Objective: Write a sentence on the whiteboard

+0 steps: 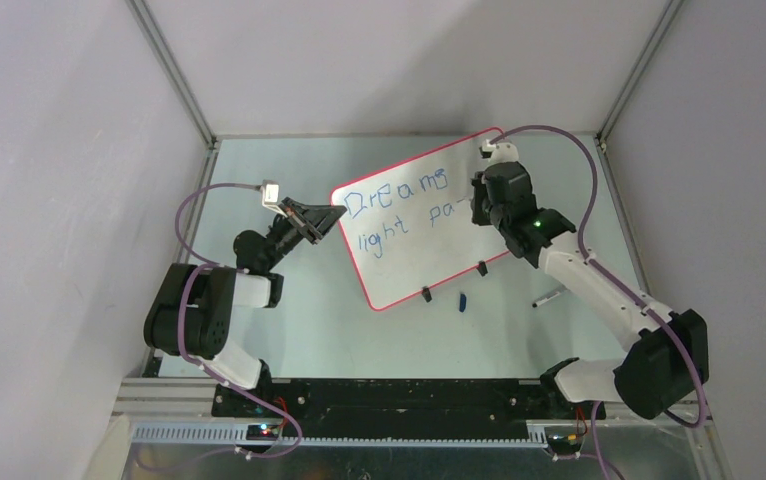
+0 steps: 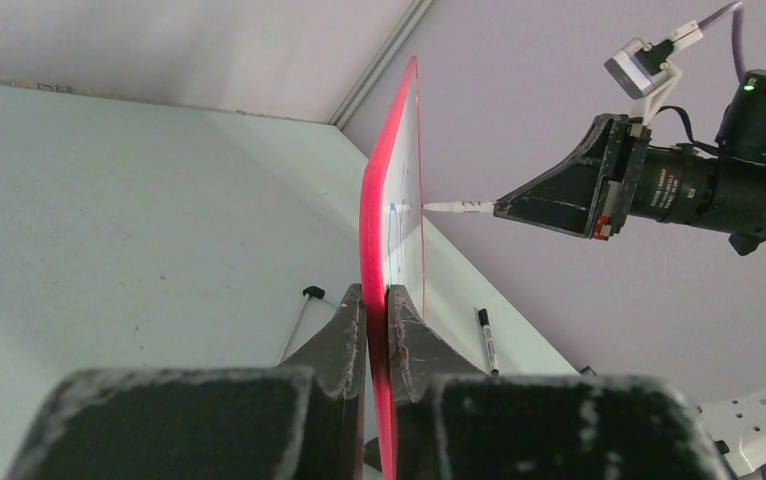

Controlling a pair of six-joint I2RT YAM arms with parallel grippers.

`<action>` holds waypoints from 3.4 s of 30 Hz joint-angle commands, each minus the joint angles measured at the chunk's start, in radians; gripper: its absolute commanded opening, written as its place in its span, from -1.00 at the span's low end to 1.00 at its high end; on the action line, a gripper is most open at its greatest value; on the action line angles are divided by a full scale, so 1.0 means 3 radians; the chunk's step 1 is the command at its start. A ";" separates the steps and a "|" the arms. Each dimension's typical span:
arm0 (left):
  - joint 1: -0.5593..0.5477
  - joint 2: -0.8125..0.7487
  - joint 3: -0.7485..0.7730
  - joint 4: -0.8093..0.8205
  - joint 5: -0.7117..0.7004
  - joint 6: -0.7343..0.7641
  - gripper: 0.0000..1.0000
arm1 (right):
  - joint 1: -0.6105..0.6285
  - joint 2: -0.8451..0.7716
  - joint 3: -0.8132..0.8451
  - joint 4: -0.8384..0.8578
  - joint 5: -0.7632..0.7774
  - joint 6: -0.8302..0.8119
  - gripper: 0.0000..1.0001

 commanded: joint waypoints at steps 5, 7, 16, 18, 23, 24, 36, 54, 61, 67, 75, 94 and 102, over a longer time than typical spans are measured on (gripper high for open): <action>-0.0016 -0.0085 -0.0035 0.0160 0.0033 0.0280 -1.00 | -0.0013 -0.0258 0.0123 0.0151 -0.0096 0.0031 -1.00; -0.0016 -0.0085 -0.0038 0.0160 0.0030 0.0280 -1.00 | -0.0016 -0.0231 0.0131 0.0169 -0.0104 0.0027 -1.00; -0.0017 -0.0087 -0.0042 0.0160 0.0030 0.0283 -1.00 | -0.0014 -0.0091 0.0220 0.0155 -0.0149 0.0028 -1.00; -0.0019 -0.0088 -0.0042 0.0160 0.0029 0.0281 -1.00 | -0.0012 -0.0070 0.0246 0.0154 -0.0148 0.0025 -1.00; -0.0017 -0.0083 -0.0037 0.0161 0.0034 0.0281 -1.00 | -0.0011 -0.0003 0.0292 0.0143 -0.0139 0.0016 -1.00; -0.0016 -0.0085 -0.0037 0.0160 0.0034 0.0281 -1.00 | -0.0013 0.0003 0.0294 0.0143 -0.0137 0.0016 -1.00; -0.0018 -0.0083 -0.0036 0.0160 0.0037 0.0280 -1.00 | -0.0023 0.0101 0.0304 0.0134 -0.0105 0.0029 -1.00; -0.0016 -0.0095 -0.0047 0.0160 0.0032 0.0286 -1.00 | -0.0016 0.0053 0.0184 -0.0147 -0.0149 0.0081 -1.00; -0.0019 -0.0094 -0.0047 0.0157 0.0032 0.0286 -1.00 | -0.0015 -0.0021 0.0071 -0.0176 -0.0192 0.0102 -1.00; -0.0016 -0.0094 -0.0049 0.0160 0.0030 0.0290 -1.00 | -0.0013 -0.0077 -0.0050 -0.0174 -0.0198 0.0115 -1.00; -0.0023 -0.0100 -0.0052 0.0160 0.0029 0.0291 -1.00 | -0.0021 -0.0120 -0.0094 -0.0171 -0.0113 0.0090 -1.00; -0.0023 -0.0097 -0.0052 0.0160 0.0032 0.0291 -1.00 | -0.0081 -0.0204 -0.0032 -0.0055 -0.0112 0.0083 -1.00; -0.0021 -0.0100 -0.0052 0.0160 0.0029 0.0291 -1.00 | -0.0083 -0.0208 -0.0036 -0.0137 -0.0218 0.0101 -1.00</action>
